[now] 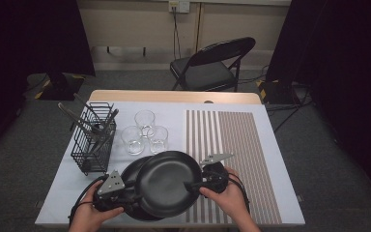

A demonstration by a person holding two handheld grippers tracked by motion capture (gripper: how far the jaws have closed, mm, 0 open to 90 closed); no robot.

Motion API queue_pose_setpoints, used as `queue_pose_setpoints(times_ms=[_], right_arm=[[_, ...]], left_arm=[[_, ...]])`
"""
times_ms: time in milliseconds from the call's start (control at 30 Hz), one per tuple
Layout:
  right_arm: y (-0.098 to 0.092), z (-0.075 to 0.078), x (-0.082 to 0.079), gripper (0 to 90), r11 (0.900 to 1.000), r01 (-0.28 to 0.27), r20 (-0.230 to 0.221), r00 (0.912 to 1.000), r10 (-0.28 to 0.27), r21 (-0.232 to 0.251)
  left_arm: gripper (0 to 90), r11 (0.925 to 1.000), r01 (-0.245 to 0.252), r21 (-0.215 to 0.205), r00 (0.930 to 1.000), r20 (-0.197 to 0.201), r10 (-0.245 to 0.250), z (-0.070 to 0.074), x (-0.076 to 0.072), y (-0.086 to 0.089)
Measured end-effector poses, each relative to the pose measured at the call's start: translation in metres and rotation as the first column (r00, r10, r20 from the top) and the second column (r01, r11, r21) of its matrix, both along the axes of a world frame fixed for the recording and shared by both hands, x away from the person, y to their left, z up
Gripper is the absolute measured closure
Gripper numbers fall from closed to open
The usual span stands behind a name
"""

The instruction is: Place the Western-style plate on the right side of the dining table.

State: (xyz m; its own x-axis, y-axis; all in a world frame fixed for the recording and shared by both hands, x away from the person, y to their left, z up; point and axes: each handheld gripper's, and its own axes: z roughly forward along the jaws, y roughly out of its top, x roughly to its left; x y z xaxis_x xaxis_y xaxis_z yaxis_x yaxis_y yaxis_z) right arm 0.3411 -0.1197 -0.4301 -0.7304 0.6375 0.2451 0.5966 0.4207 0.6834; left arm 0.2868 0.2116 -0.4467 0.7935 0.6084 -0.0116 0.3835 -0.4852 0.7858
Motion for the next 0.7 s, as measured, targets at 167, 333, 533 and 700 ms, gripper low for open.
queue_pose_setpoints(times_ms=[167,333,533,700], right_arm=[[-0.004,0.0012,-0.002,37.8,1.0,0.025,-0.018,0.9995,-0.024,0.014],[-0.0056,0.0006,-0.0024,38.7,0.999,0.038,-0.034,0.9988,-0.037,0.029],[-0.0053,0.0015,-0.0029,39.0,0.999,0.045,-0.049,0.9978,-0.044,0.026],[-0.0076,-0.0009,-0.0003,42.0,0.997,0.056,-0.083,0.9952,-0.05,0.06]], left_arm=[[43.9,0.9998,0.018,-0.007,0.9998,-0.002,-0.018,-0.0008,0.0022,-0.0059],[43.9,0.9998,0.02,-0.002,0.9998,-0.002,-0.02,-0.0007,0.0031,-0.0072],[43.8,0.9998,0.018,-0.009,0.9998,0.002,-0.018,-0.0017,0.0033,-0.0085],[43.5,0.9998,0.016,-0.014,0.9999,0.003,-0.016,-0.0024,0.0031,-0.0089]])
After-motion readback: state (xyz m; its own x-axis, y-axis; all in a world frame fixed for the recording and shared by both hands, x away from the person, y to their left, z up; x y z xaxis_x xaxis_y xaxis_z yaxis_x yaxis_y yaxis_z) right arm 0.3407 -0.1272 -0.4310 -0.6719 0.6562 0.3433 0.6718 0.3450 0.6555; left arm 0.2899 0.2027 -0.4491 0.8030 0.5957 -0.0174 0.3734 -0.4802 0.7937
